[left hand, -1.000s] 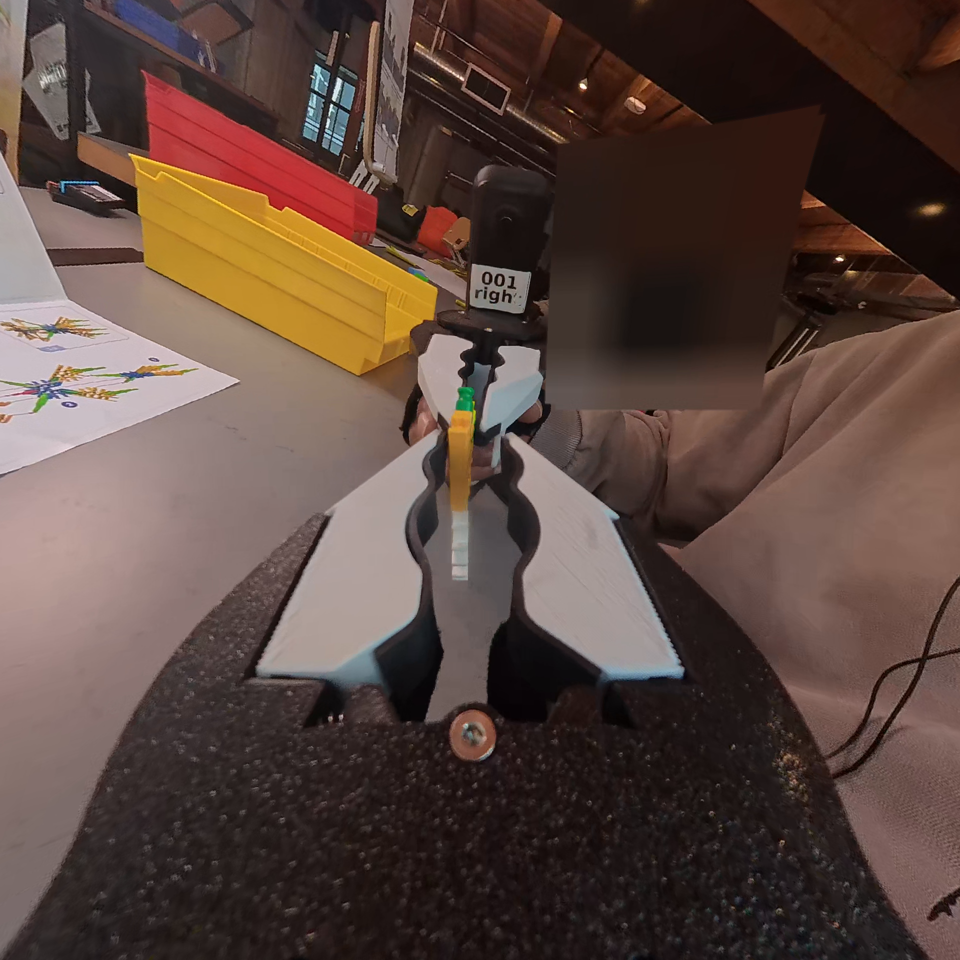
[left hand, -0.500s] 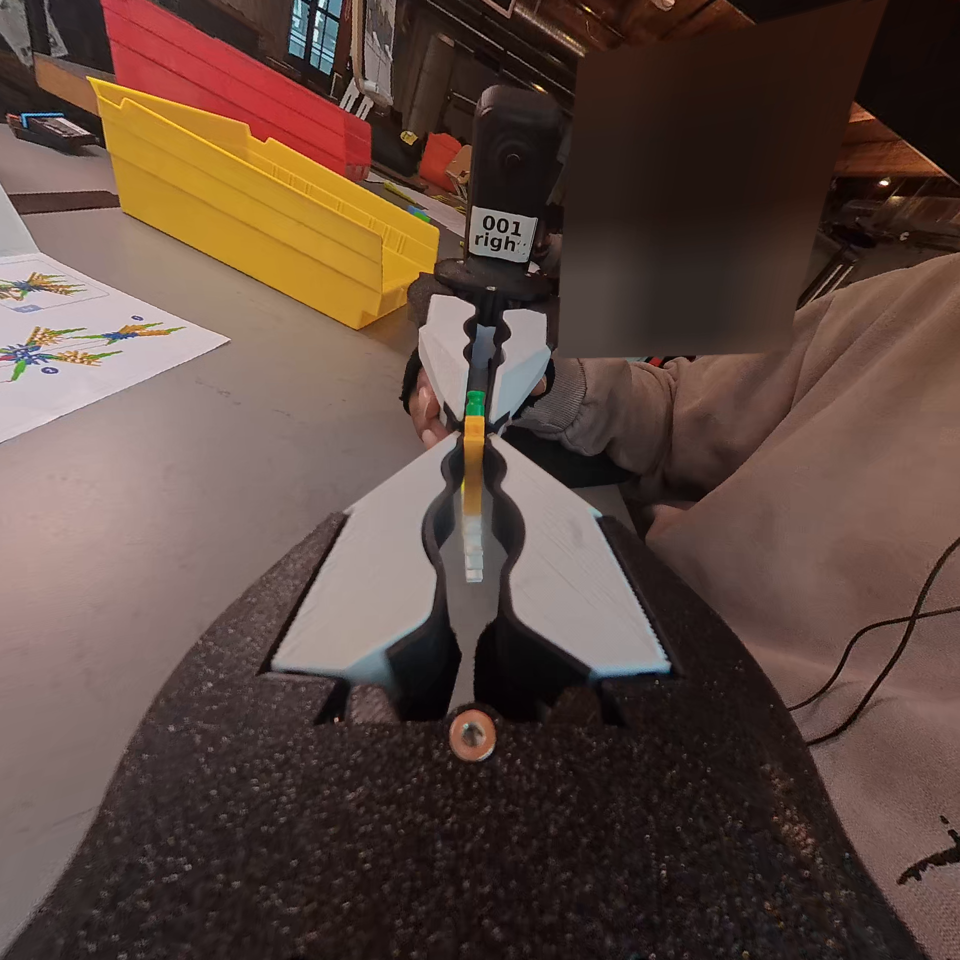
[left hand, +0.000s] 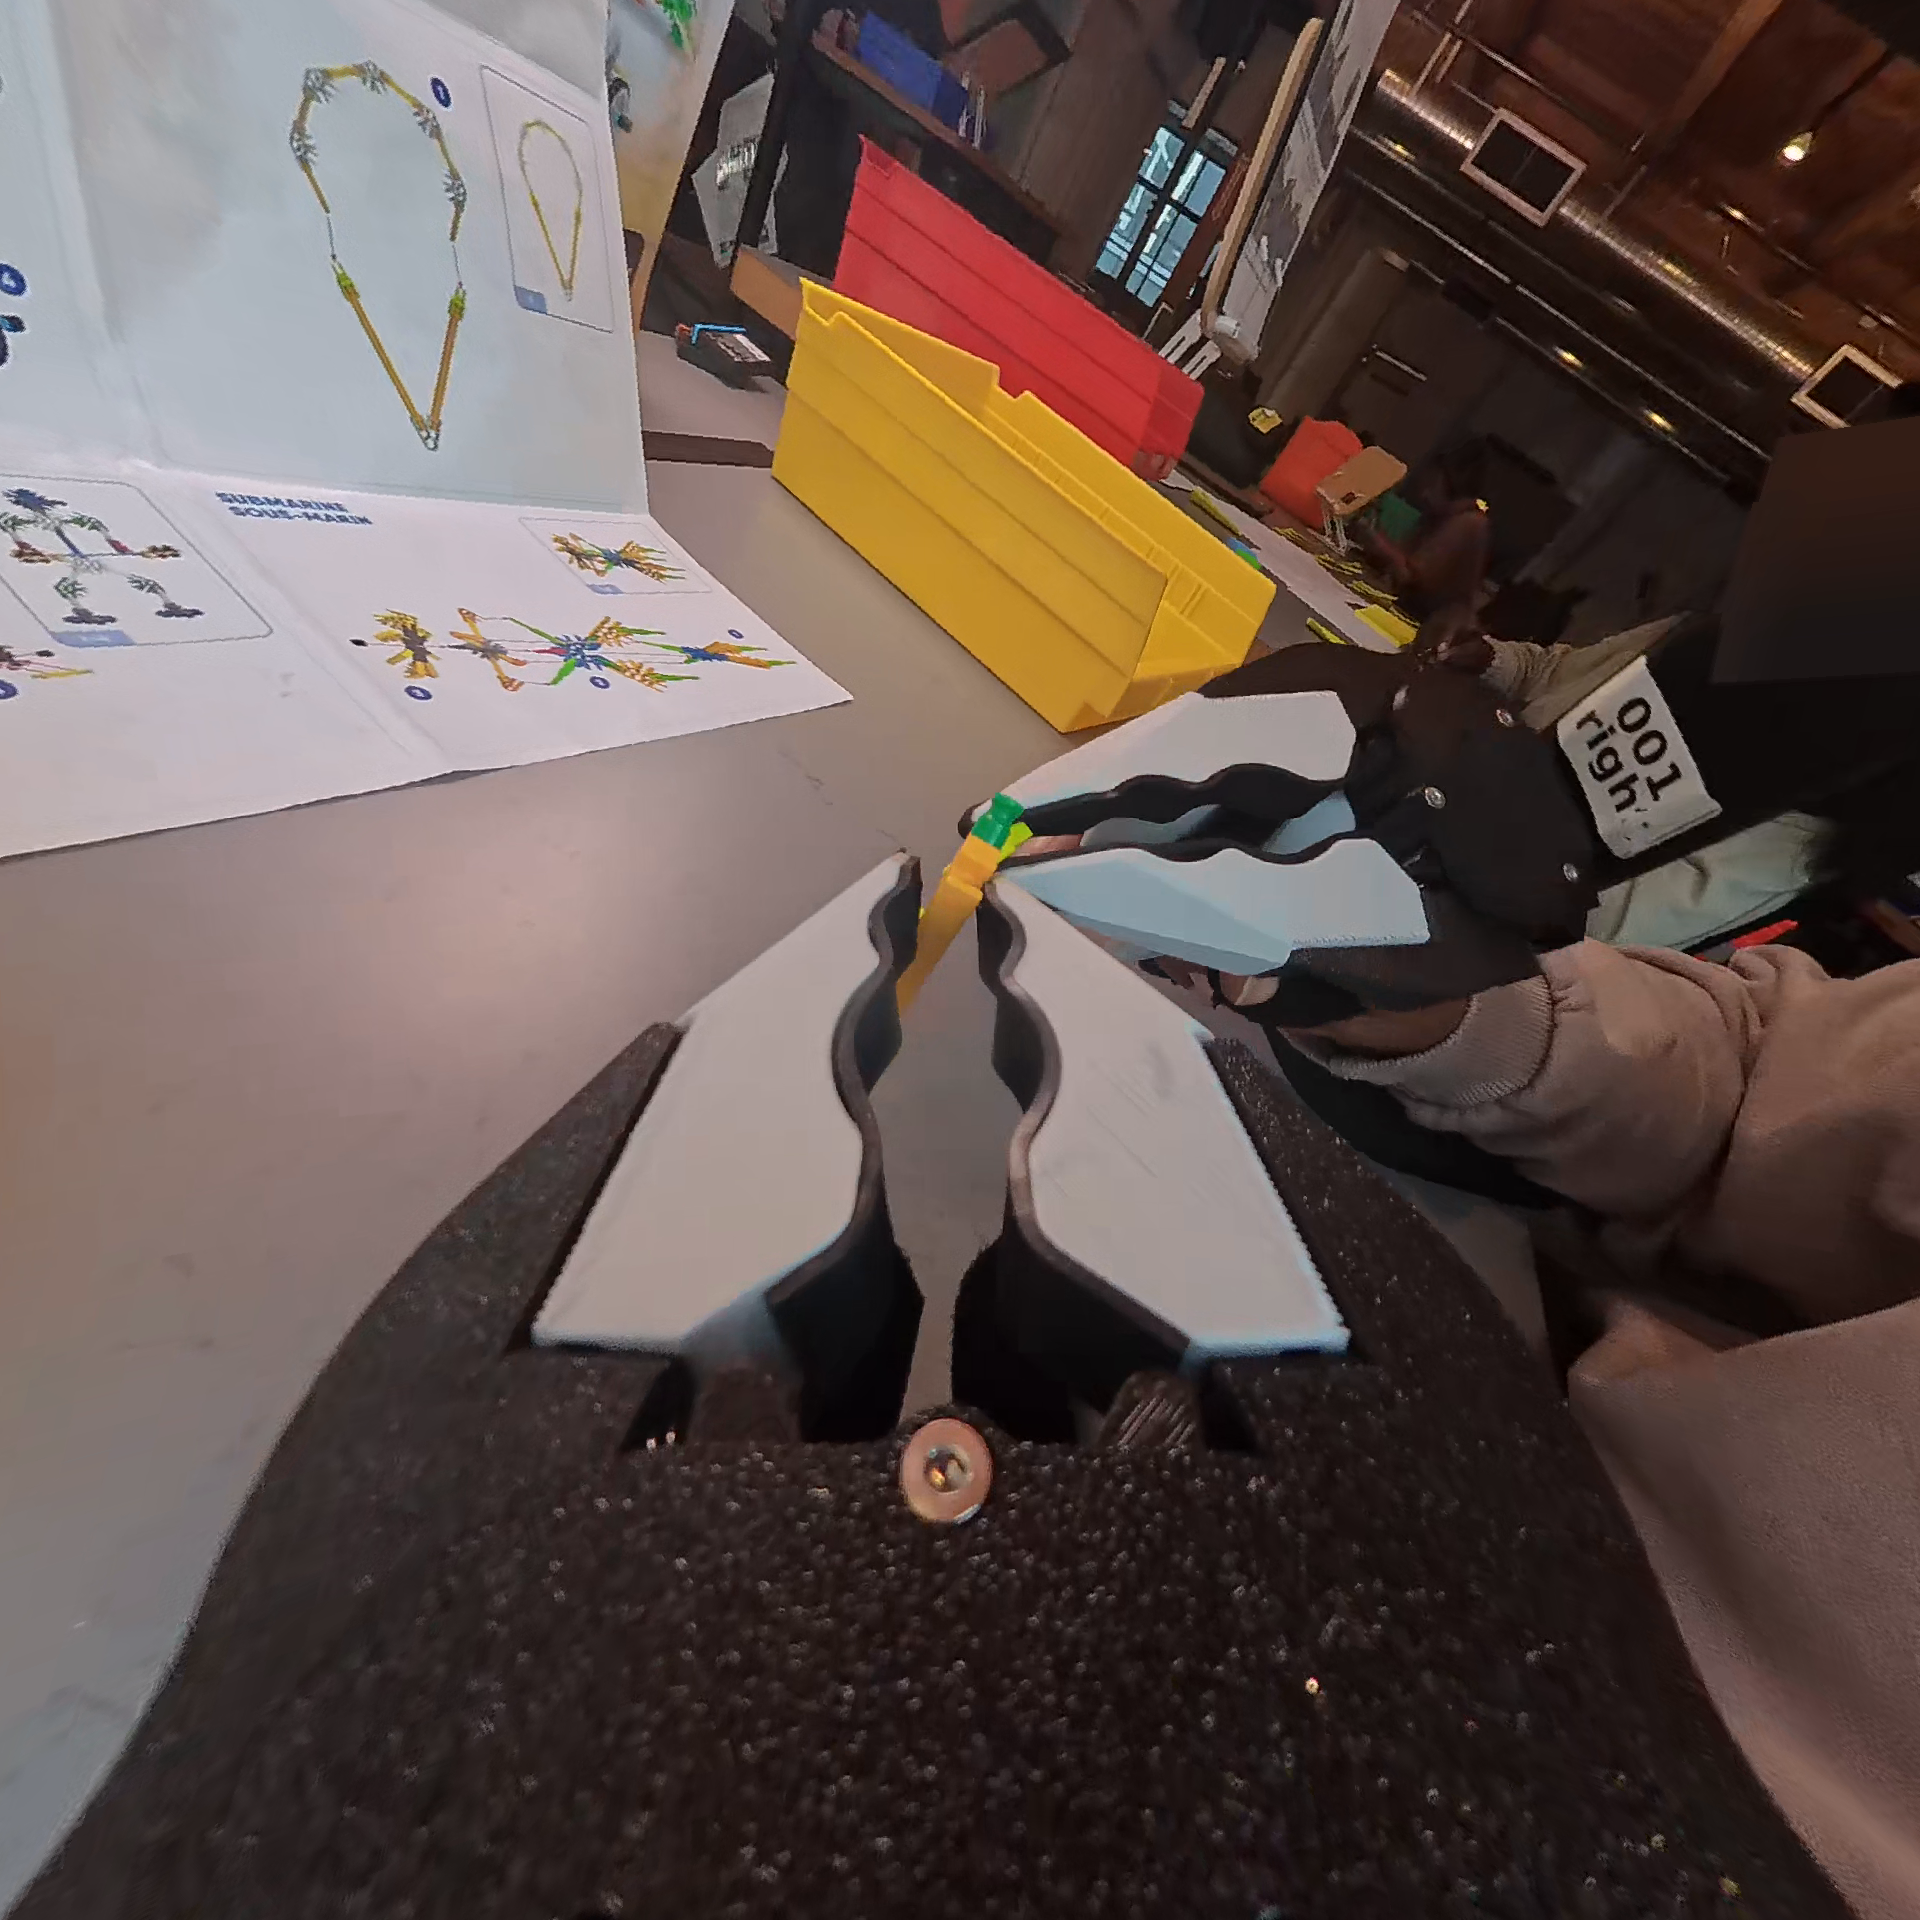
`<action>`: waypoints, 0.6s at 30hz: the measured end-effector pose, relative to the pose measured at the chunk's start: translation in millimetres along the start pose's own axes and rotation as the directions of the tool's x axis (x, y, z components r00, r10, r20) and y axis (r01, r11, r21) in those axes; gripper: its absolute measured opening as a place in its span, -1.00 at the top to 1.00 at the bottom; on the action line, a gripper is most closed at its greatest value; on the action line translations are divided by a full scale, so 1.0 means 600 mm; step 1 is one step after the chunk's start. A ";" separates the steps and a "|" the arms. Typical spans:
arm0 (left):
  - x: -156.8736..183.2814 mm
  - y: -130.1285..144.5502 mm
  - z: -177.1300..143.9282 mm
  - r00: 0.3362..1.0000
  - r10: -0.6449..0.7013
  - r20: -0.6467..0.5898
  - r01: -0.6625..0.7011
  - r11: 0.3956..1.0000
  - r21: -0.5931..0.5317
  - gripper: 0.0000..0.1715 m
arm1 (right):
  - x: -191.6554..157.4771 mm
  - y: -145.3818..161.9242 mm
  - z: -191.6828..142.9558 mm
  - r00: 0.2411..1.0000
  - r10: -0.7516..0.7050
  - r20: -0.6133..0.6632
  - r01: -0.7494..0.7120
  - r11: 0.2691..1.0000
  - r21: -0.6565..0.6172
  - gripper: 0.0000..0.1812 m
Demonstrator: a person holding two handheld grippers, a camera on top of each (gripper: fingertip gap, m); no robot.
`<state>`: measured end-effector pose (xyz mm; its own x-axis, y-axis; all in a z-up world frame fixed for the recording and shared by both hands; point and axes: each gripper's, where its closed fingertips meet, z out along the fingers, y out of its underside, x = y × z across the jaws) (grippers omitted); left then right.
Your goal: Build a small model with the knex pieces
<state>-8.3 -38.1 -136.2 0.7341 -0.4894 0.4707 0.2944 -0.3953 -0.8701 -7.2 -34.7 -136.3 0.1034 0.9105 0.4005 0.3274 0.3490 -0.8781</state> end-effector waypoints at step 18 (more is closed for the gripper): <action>-0.029 -0.027 -0.005 0.954 -0.273 -0.126 0.285 0.955 0.088 0.94 | 0.063 -0.030 -0.030 0.983 0.176 -0.049 -0.166 0.973 0.161 0.96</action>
<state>-28.0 -25.5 -129.7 0.5426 -0.4567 0.7050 0.5439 -0.4486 -0.7092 7.9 -10.8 -100.7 0.2054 0.9457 0.2519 0.1505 0.2238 -0.9629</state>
